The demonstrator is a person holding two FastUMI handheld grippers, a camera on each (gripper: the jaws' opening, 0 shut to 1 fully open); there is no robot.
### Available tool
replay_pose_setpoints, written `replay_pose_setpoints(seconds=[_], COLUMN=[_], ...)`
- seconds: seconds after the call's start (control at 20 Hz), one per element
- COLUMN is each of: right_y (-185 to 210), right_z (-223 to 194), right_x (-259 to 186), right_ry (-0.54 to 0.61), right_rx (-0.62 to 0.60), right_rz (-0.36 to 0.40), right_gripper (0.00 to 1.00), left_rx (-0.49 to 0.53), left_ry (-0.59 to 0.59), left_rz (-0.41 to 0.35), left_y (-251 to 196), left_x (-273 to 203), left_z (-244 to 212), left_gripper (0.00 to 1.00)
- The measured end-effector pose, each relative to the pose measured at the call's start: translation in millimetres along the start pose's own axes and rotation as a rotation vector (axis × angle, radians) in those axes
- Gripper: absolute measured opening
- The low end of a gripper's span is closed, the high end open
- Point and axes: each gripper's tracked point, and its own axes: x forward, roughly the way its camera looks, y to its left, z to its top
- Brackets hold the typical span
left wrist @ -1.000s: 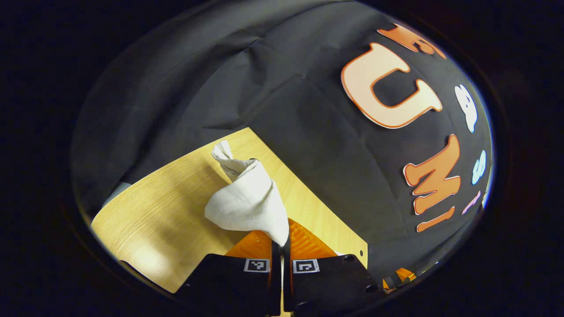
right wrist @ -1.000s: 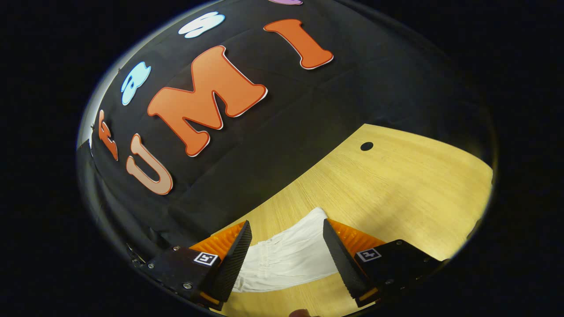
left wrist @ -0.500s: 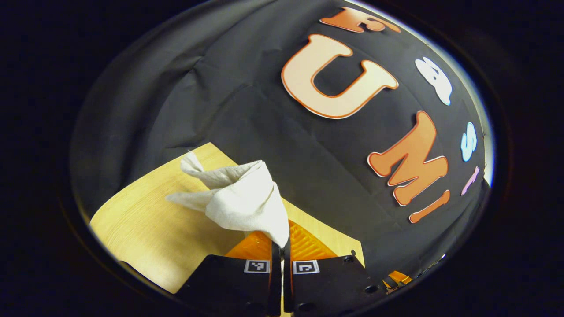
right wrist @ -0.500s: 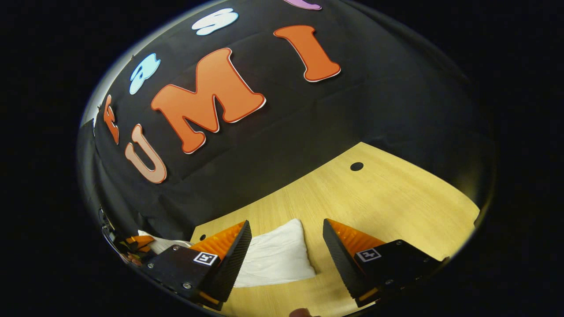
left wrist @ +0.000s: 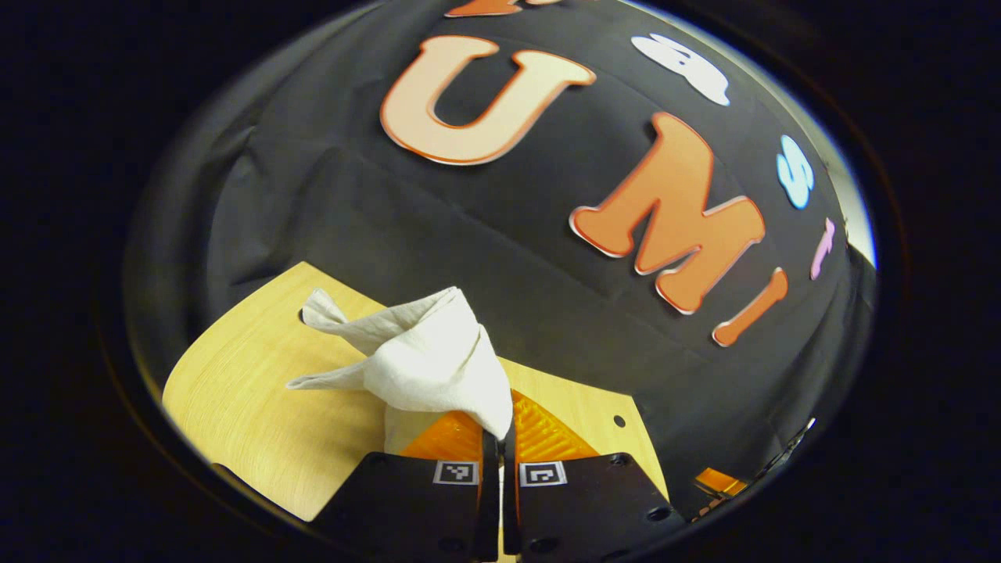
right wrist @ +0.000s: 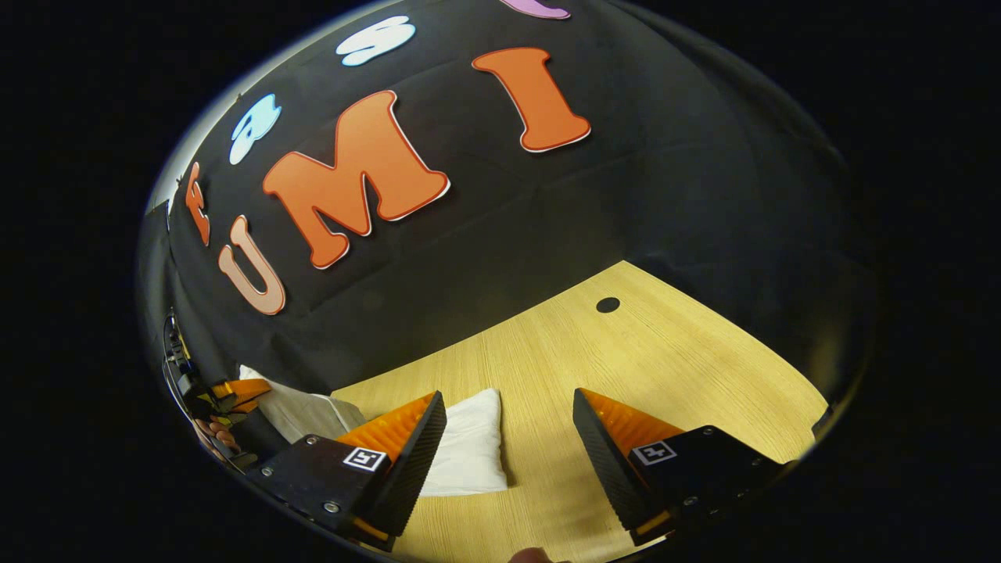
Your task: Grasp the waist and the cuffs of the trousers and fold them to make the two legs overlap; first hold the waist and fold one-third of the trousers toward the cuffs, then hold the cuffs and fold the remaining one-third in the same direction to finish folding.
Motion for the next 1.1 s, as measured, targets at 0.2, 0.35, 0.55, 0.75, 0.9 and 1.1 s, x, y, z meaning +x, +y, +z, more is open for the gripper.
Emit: replay_pose_setpoints(seconds=[0.2, 0.35, 0.55, 0.75, 0.9, 1.1], right_y=[-23, -36, -48, -54, -52, -35], right_z=[7, 10, 13, 17, 21, 37], right_x=[-2, 0, 6, 12, 13, 10], right_ry=[-0.002, 0.001, 0.004, 0.003, -0.008, -0.051], right_rx=[-0.008, -0.016, -0.005, -0.010, -0.043, -0.127], right_rz=[-0.009, -0.007, -0.001, 0.004, 0.011, 0.031], right_gripper=[0.98, 0.98, 0.98, 0.98, 0.98, 0.98], left_rx=[0.136, 0.281, 0.453, 0.532, 0.550, 0.556], left_ry=[0.048, 0.098, 0.185, 0.202, 0.195, 0.135], left_rz=[-0.088, -0.161, -0.238, -0.297, -0.297, -0.237], left_y=[-70, -124, -170, -210, -210, -194], left_x=[31, 53, 68, 53, 43, 25], left_z=[-31, -57, -106, -126, -131, -115], left_gripper=[0.06, 0.11, 0.20, 0.53, 0.77, 0.94])
